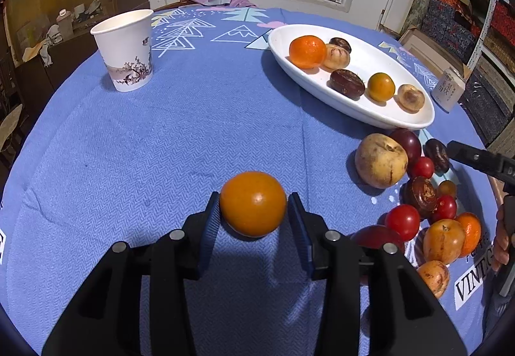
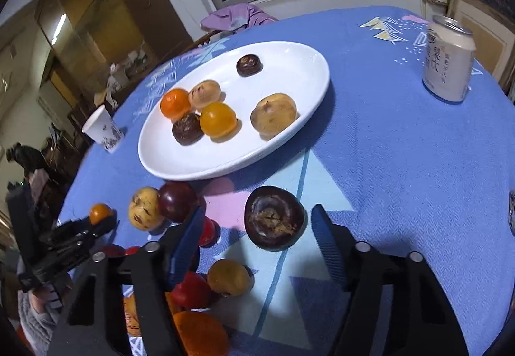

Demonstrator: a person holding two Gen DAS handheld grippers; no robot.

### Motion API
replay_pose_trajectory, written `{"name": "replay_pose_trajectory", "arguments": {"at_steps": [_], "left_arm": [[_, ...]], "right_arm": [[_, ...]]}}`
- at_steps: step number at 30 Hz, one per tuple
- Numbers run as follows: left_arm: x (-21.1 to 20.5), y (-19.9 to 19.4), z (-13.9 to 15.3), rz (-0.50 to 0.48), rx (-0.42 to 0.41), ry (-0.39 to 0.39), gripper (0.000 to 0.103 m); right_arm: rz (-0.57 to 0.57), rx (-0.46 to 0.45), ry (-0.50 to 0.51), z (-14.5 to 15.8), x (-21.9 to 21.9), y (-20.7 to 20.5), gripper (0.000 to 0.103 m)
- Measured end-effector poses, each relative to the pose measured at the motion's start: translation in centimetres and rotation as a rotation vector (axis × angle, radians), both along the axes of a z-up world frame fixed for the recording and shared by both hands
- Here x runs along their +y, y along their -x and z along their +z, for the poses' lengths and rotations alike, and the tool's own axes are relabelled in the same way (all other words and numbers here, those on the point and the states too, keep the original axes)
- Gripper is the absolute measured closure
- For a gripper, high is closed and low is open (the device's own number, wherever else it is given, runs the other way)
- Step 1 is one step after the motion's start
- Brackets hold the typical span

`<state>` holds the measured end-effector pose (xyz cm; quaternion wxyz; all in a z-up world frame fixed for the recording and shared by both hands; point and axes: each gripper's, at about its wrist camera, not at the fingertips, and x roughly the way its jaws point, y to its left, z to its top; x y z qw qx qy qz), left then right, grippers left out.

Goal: Organize fruits
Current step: 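Carry the orange with the left gripper while the right gripper grasps a dark brown fruit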

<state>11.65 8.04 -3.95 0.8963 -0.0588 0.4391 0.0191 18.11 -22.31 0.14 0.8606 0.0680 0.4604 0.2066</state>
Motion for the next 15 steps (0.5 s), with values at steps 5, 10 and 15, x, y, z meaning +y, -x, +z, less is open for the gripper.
{"name": "replay_pose_trajectory", "arguments": {"at_steps": [5,10,15], "left_arm": [[-0.1,-0.1,0.0,-0.004,0.0,-0.006,0.06],[-0.3,-0.1,-0.1,-0.007,-0.002,-0.021,0.06],[-1.2,-0.1,-0.3,-0.016,-0.008,-0.099,0.059]], "right_arm": [[0.012,-0.031,0.112,-0.4,1.5,0.1,0.045],[0.013,-0.033,0.195,-1.2,1.9,-0.2,0.049],[0.024,-0.058,0.22,-1.2,2.2,0.0,0.058]]}}
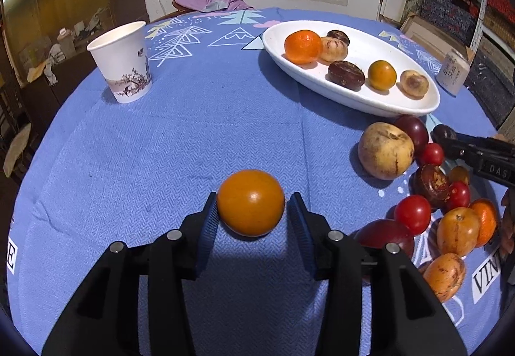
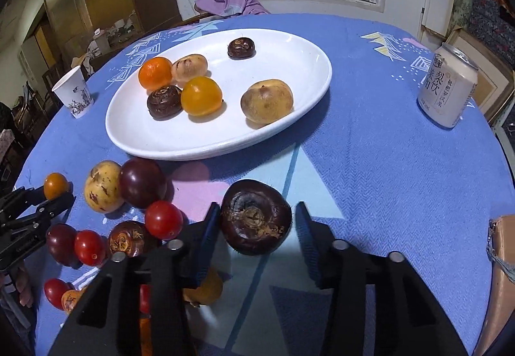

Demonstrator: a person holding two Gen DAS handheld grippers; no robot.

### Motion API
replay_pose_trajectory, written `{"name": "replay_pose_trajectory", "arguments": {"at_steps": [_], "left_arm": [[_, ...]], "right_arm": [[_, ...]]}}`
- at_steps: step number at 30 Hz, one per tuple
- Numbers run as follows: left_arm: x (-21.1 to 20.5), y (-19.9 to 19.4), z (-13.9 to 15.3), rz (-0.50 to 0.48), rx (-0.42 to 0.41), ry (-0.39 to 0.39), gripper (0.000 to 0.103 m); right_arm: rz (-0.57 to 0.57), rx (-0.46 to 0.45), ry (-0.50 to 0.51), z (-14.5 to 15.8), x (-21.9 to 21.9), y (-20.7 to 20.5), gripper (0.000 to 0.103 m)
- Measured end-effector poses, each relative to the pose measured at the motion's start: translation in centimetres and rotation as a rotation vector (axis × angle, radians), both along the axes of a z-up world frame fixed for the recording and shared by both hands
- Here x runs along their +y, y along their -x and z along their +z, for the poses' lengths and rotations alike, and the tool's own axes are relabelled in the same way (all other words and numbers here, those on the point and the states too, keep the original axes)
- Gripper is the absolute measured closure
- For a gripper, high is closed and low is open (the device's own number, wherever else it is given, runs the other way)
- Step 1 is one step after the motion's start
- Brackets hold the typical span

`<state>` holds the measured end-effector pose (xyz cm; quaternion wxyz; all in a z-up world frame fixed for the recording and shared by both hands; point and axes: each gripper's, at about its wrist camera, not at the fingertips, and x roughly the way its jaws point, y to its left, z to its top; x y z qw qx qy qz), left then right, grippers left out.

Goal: Organize fruits
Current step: 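Carry the orange with the left gripper while the right gripper grasps a dark brown fruit, then lower both fruits onto the white plate and open both grippers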

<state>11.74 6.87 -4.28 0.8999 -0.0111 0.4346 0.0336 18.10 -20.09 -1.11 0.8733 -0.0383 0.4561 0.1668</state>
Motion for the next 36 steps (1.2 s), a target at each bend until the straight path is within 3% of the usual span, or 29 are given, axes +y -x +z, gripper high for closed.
{"name": "replay_pose_trajectory", "arguments": {"at_steps": [5,12,17,22,25,29,36], "left_arm": [[1.0,0.0,0.4,0.012,-0.016,0.062,0.064],[1.3,0.8,1.7,0.008,-0.076,0.099,0.065],[0.4,0.8,4.5,-0.016,-0.152,0.125,0.065],[-3.6,-2.8,6.9,-0.09,-0.165,0.104,0.065],[-6.1,-5.3,7.3,-0.125,-0.166,0.084,0.065],[-7.5,-7.8,6.7,-0.137,-0.143,0.076,0.065],[-6.3,-11.4,4.9,-0.091,-0.108,0.073,0.064]], "right_arm": [[0.001,-0.002,-0.027,0.1,-0.3,0.2,0.058],[-0.01,0.037,-0.163,0.5,-2.1,0.7,0.059],[-0.005,-0.06,-0.251,4.0,-2.9,2.1,0.059],[-0.001,-0.106,-0.302,7.1,-2.8,0.9,0.059],[0.0,-0.098,-0.279,8.0,-1.7,-1.4,0.059],[-0.006,-0.072,-0.259,7.3,0.6,-5.1,0.059],[-0.014,-0.044,-0.252,4.9,3.0,-8.2,0.058]]}}
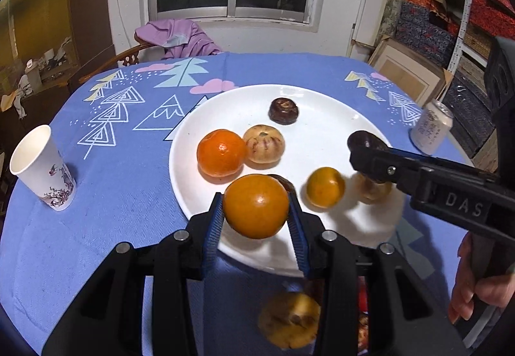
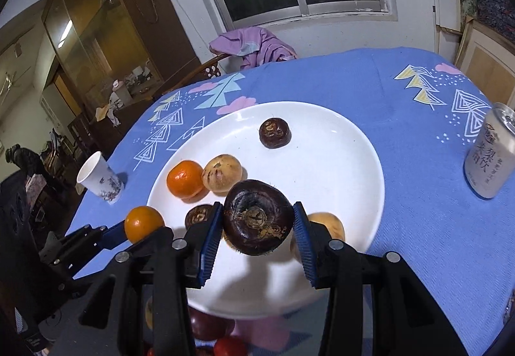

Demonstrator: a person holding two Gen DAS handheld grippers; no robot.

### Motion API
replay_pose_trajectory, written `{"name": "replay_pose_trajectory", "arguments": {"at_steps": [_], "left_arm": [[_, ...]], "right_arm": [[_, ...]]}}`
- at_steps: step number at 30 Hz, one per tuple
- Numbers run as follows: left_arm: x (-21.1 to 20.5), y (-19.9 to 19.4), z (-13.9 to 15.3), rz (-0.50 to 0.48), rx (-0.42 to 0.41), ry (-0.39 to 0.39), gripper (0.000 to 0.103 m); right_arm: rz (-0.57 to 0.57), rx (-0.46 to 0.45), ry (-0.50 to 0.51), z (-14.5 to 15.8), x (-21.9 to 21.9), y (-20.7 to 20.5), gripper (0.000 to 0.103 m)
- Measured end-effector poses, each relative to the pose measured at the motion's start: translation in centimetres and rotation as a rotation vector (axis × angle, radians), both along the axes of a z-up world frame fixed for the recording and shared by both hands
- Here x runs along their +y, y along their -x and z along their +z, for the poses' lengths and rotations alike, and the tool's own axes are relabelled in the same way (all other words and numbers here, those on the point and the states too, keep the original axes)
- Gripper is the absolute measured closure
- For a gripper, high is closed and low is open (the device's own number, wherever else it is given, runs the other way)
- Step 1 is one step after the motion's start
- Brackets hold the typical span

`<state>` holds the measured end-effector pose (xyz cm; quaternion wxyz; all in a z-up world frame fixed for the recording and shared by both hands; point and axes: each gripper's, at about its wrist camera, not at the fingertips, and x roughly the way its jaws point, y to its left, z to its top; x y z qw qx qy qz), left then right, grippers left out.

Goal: Organize fruits
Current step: 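Lower both fruits onto the white plate and open both grippers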

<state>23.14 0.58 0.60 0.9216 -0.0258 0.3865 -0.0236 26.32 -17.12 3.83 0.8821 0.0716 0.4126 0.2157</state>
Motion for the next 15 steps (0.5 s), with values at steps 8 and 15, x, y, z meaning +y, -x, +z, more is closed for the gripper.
{"name": "replay_pose_trajectory", "arguments": {"at_steps": [8,15], "left_arm": [[1.6,0.6,0.4,0.013,-0.018,0.032,0.056],[5.0,5.4,1.6,0.044,-0.061,0.121,0.036]], "right_arm": [[-0.02,-0.037,-0.074,1.4,-1.9,1.6,0.043],[-0.048,-0.128,-0.156,4.4,-5.6,7.5,0.013]]}}
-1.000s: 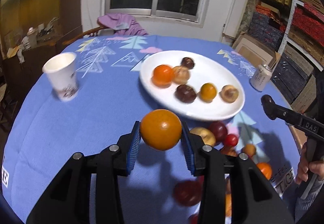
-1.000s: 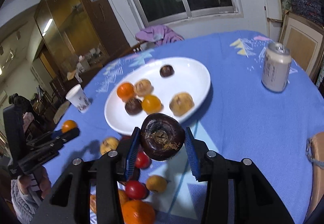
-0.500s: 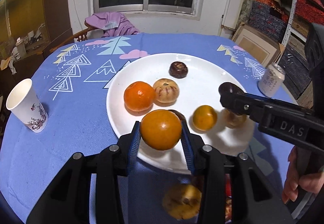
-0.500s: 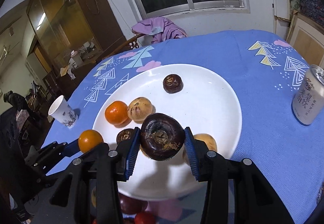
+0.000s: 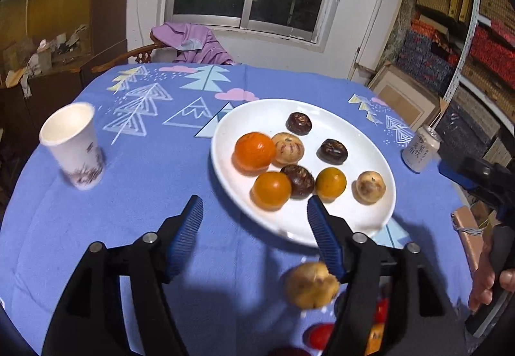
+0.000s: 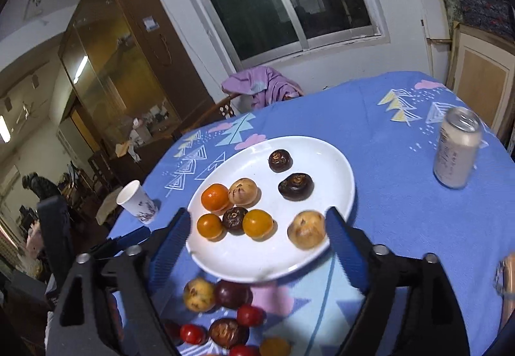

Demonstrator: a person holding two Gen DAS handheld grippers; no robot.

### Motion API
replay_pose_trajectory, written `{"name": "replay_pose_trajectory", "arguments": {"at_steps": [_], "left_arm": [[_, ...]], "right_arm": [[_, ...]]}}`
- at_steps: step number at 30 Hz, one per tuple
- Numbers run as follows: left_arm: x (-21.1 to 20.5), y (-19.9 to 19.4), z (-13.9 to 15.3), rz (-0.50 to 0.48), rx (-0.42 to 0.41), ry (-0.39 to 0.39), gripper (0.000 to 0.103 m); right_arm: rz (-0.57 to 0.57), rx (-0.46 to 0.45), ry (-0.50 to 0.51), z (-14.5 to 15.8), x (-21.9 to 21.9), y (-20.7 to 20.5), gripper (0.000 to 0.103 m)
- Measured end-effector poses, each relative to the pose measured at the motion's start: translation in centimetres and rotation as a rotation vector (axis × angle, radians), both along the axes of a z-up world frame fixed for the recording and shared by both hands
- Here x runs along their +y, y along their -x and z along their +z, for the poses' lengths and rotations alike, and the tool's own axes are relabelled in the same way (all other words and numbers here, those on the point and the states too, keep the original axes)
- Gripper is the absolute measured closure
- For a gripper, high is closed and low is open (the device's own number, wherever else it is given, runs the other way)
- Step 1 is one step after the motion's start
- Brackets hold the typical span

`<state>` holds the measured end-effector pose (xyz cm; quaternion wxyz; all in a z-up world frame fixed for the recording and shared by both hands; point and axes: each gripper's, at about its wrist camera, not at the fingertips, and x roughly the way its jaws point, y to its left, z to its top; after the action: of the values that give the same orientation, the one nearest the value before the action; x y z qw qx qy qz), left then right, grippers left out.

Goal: Organize fruits
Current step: 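Lower both fruits onto the white plate and open both grippers, then move the left gripper toward a dark red plum on the cloth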

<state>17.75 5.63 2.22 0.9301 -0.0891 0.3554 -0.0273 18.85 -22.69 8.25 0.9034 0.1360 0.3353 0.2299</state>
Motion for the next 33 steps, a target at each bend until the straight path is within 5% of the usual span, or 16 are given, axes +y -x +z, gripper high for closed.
{"name": "replay_pose_trajectory", "arguments": {"at_steps": [7,12,25,33], "left_arm": [[1.2,6.2,-2.0,0.046,0.015,-0.018,0.021],[-0.4,9.9,-2.2,-0.014,-0.017,-0.062,0.012],[-4.3,11.1,-4.9,-0.104,0.054,-0.24,0.012],[-3.6,10.4,-5.1,-0.07,0.069,-0.248,0.016]], "right_arm": [[-0.083,0.083,-0.008,-3.6,-4.3,3.7,0.013],[-0.155,0.143,-0.106,-4.8,-7.0,3.7,0.012],[-0.179,0.203,-0.161,-5.7,-7.7,2.9,0.012],[-0.182,0.215,-0.16,-5.9,-7.8,2.8,0.012]]}}
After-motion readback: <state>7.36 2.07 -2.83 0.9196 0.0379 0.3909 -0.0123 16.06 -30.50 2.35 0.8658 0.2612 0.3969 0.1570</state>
